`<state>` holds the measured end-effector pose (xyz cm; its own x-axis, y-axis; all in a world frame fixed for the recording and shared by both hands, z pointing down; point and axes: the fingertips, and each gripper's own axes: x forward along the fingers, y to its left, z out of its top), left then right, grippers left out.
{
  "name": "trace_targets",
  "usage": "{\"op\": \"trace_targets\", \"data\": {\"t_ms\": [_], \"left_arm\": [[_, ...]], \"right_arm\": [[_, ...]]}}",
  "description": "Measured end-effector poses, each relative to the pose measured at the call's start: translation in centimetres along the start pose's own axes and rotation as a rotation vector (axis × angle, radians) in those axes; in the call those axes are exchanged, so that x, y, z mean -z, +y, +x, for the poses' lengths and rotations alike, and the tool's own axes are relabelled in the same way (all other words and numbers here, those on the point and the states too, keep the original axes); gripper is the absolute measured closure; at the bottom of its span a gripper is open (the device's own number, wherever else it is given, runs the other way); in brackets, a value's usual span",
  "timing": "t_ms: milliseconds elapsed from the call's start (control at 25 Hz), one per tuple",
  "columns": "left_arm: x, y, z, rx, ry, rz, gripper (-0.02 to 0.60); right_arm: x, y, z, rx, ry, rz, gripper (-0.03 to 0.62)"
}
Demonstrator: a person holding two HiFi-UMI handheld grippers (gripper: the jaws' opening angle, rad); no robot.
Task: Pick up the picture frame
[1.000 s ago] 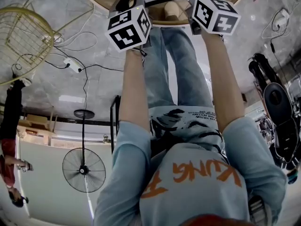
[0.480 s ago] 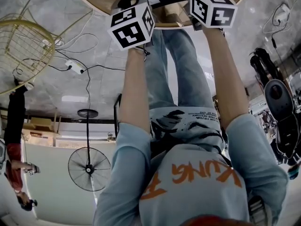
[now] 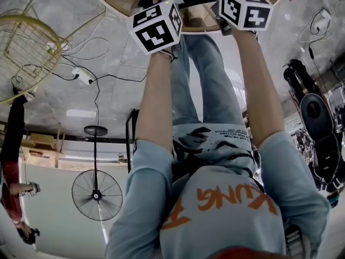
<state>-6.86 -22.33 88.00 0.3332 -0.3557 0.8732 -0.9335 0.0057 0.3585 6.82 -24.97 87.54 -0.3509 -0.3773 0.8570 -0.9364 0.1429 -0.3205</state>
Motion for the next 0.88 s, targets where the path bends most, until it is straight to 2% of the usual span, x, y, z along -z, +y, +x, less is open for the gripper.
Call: {"op": "trace_targets", "data": {"t_ms": [200, 560, 760, 880], "left_arm": [[0.3, 0.2, -0.5, 0.006, -0.009, -0.045, 0.495], [1.2, -1.8, -3.6, -0.001, -0.070, -0.026, 0.499], [1.0, -2.9, -5.7, -0.005, -0.129, 0.028, 0.500], [0.7, -3.0, -6.6, -0.013, -0.158, 0.031, 0.500]], "right_arm": [[0.3, 0.1, -0.3, -0.004, 0.011, 0.008, 0.523], [1.0, 0.4, -4.4, -0.002, -0.039, 0.018, 0.525], [0.7, 0.8, -6.4, -0.026, -0.074, -0.002, 0.525], [0.4, 1.4, -7.2, -0.030, -0.092, -0.018, 0.523]]}}
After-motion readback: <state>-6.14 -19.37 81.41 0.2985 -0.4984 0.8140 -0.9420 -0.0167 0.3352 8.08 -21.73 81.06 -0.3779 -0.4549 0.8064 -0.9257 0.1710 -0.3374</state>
